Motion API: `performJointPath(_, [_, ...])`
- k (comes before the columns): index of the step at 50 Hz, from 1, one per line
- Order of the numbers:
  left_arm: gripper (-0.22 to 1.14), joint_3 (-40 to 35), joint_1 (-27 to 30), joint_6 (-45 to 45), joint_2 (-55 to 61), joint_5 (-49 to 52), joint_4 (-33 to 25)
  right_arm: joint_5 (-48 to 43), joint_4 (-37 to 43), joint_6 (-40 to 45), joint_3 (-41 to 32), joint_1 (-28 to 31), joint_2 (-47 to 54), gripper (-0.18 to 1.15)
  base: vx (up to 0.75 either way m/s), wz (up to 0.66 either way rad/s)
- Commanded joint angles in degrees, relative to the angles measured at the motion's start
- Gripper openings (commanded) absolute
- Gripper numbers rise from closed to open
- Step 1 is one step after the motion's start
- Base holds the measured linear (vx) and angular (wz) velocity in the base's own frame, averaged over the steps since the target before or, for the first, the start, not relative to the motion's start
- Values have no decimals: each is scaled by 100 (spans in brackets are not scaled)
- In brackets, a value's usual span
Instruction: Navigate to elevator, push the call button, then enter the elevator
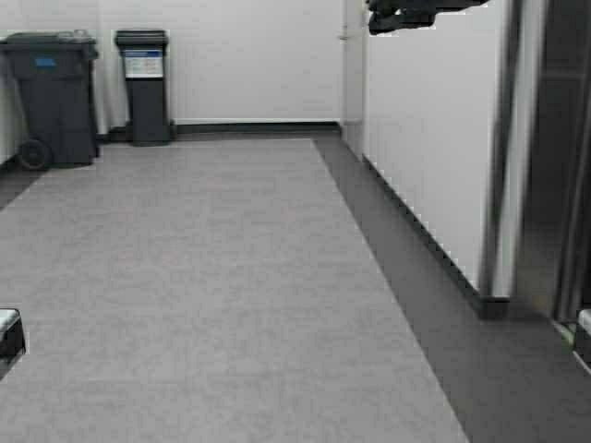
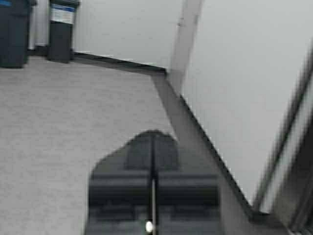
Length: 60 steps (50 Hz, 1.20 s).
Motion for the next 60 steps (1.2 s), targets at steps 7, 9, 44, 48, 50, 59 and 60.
performJointPath(7, [2, -404, 79, 237, 176, -26, 18, -97, 26, 26, -35, 0, -167, 6, 45, 16])
performJointPath(9, [2, -554, 79, 387, 237, -9, 18, -105, 53, 53, -9, 0, -202, 6, 46, 18])
performJointPath(44, [2, -642, -18, 633, 1881, -606, 185, -167, 97, 237, 272, -79, -448, 6, 49, 16])
performJointPath(48, [2, -642, -26, 624, 1881, -615, 185, -167, 97, 246, 334, -105, -439, 6, 52, -18])
performJointPath(50, [2, -633, -26, 624, 1881, -615, 193, -167, 88, 237, 352, -105, -431, 6, 52, -29])
performJointPath(59, [2, -650, -18, 650, 1890, -624, 211, -229, 88, 255, 264, -97, -299, 6, 53, -41])
performJointPath(60, [2, -650, -26, 650, 1890, -633, 220, -237, 88, 255, 264, -97, -281, 6, 53, -40])
